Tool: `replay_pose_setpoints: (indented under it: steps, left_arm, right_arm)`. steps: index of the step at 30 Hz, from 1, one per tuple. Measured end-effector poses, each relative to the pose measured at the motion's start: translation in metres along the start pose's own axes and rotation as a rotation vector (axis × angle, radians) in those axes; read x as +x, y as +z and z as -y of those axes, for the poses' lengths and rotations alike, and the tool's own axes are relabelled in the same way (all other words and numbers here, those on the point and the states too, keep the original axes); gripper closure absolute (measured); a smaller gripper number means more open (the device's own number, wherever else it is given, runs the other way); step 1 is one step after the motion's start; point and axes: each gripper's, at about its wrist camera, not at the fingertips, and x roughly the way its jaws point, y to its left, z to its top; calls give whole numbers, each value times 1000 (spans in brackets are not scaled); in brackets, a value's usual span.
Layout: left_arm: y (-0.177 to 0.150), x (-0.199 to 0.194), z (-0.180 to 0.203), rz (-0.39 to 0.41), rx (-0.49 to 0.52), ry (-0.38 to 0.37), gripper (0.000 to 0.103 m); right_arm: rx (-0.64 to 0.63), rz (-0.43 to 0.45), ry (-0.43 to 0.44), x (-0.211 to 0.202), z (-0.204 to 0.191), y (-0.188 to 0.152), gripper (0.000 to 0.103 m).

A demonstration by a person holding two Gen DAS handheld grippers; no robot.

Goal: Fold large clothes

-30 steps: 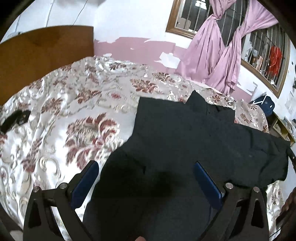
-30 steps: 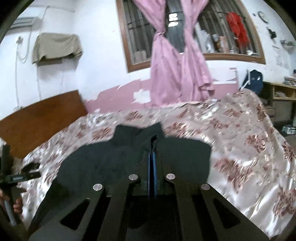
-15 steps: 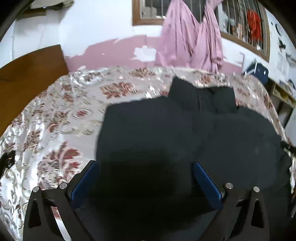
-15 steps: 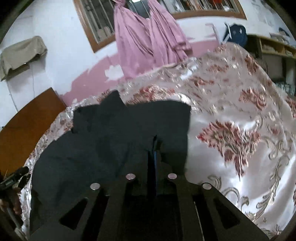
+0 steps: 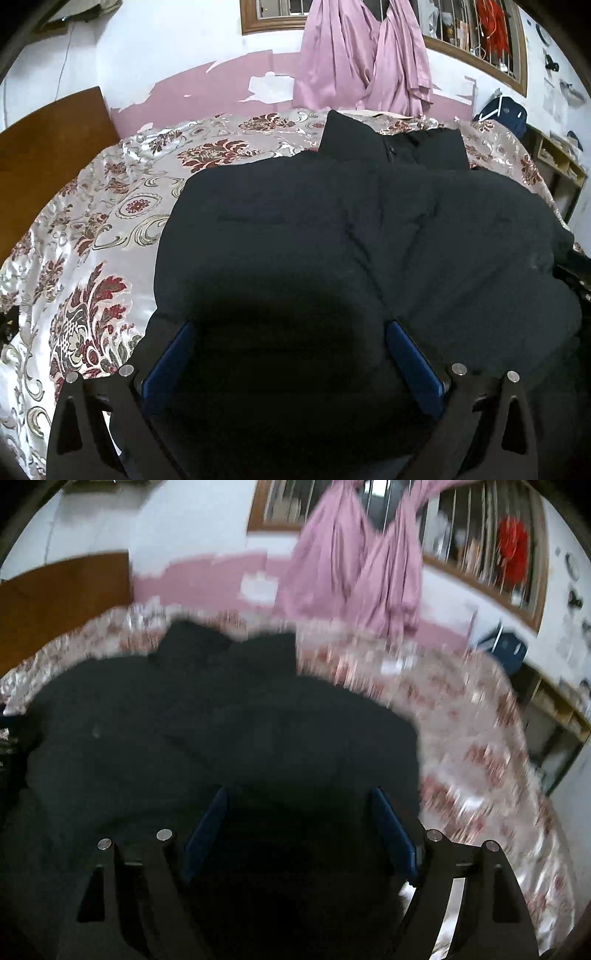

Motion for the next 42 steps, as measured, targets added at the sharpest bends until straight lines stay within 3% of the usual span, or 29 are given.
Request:
replay_pose_setpoints:
  steps: [7, 13, 18, 21, 28, 33, 37, 42]
  left_arm:
    - [-1, 1, 1, -40, 1, 23, 0]
    - [-7, -16, -11, -166, -23, -30, 0]
    - [-32, -38, -22, -271, -23, -57, 0]
    - [-51, -65, -23, -247, -20, -89, 0]
    - [-85, -145, -21, -201, -50, -173, 0]
    - [-89, -198, -26, -158, -34, -208, 0]
    - [-75, -231, -28, -87, 31, -209, 0]
    - [-40, -247, -25, -25, 118, -187, 0]
  right_arm:
    - [140, -43, 97, 11, 27, -11, 18]
    - [248, -50, 111, -11, 42, -32, 18]
    - [352, -84, 144, -37, 56, -55, 15]
    - [437, -108, 154, -62, 57, -77, 15]
    - [456, -5, 175, -149, 24, -115, 15]
    - [465, 44, 210, -195, 3, -126, 15]
    - [436, 51, 234, -218, -7, -115, 14]
    - [362, 29, 252, -224, -16, -77, 14]
